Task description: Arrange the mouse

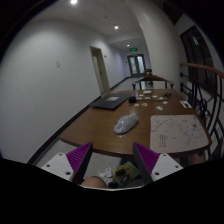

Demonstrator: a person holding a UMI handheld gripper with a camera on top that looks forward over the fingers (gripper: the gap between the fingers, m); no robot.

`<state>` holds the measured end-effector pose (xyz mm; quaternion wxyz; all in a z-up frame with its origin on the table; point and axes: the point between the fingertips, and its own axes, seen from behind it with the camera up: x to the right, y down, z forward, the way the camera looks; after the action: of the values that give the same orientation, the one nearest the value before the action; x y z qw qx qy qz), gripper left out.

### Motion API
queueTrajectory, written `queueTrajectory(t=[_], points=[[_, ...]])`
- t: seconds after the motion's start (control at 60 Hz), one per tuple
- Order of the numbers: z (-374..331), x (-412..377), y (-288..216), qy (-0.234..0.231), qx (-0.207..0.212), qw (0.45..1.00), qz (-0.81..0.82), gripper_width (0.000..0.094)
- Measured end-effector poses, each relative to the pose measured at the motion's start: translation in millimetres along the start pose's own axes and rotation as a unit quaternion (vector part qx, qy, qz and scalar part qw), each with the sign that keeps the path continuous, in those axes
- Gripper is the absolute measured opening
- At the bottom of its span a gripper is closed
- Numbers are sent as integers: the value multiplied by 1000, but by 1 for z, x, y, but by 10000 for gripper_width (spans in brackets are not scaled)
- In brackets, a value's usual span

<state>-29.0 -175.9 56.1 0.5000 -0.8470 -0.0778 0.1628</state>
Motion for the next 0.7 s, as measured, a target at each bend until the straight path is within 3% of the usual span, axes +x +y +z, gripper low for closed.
queueTrajectory(t=[0.367,0.617,0.683,0.7], points=[[74,30,16,81,-79,993,-31,840],[122,51,-4,114,-107,987,-44,826],[127,56,-7,127,-109,985,-32,756],[134,60,-11,133,-110,985,-29,689]])
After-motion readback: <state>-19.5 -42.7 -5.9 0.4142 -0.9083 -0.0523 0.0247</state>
